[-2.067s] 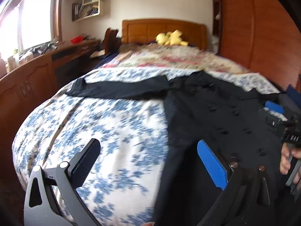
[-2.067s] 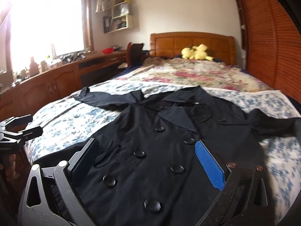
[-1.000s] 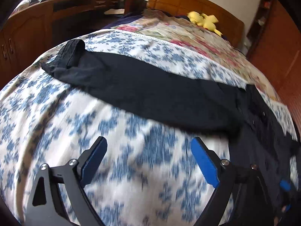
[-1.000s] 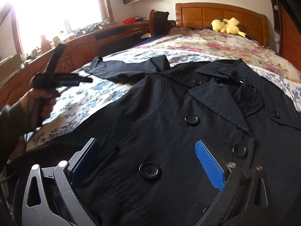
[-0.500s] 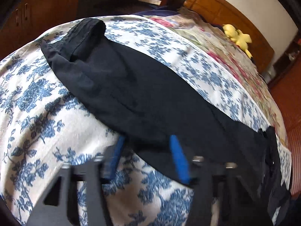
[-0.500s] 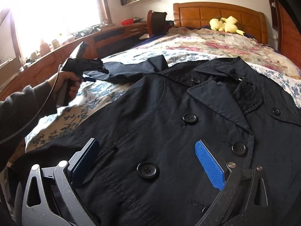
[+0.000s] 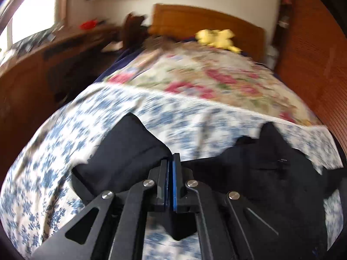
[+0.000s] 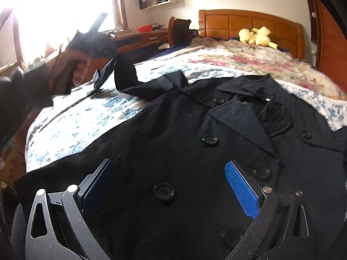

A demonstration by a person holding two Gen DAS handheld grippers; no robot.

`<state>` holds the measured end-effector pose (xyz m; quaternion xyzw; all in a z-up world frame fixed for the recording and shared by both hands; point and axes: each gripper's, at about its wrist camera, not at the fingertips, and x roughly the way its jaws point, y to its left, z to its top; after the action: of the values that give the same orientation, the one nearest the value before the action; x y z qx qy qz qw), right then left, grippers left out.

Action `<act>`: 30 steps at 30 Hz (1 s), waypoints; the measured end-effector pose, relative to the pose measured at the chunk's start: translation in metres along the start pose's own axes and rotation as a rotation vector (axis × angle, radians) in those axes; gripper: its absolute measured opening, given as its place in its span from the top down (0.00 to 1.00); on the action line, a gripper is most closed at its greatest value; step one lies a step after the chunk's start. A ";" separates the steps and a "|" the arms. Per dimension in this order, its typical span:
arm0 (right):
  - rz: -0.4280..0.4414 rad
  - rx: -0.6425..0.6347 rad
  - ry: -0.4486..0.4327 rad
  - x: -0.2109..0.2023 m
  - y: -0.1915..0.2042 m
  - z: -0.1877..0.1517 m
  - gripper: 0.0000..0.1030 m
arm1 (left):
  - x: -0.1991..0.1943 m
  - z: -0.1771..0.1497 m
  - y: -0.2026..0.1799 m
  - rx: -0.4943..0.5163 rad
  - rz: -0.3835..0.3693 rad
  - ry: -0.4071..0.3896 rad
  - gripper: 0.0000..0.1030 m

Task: Fold large clothes
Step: 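Carry the sleeve with the left gripper across the coat front and release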

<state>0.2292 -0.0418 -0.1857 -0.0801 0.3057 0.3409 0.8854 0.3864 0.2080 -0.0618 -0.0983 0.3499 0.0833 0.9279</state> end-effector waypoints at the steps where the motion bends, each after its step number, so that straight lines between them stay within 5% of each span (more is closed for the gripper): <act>1: -0.009 -0.005 -0.006 -0.006 -0.001 0.000 0.00 | -0.011 0.001 -0.016 0.032 -0.021 -0.010 1.00; 8: -0.090 -0.008 -0.028 -0.043 -0.017 0.001 0.00 | -0.049 -0.015 -0.089 0.207 -0.085 -0.038 1.00; 16: -0.150 0.024 -0.059 -0.084 -0.031 0.009 0.00 | -0.053 -0.052 -0.103 0.273 -0.093 0.001 1.00; 30: -0.187 0.048 -0.068 -0.103 -0.032 0.018 0.00 | -0.085 -0.101 -0.063 0.221 -0.175 0.039 0.50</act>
<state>0.1991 -0.1163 -0.1124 -0.0753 0.2749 0.2518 0.9249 0.2731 0.1154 -0.0720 -0.0271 0.3648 -0.0391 0.9299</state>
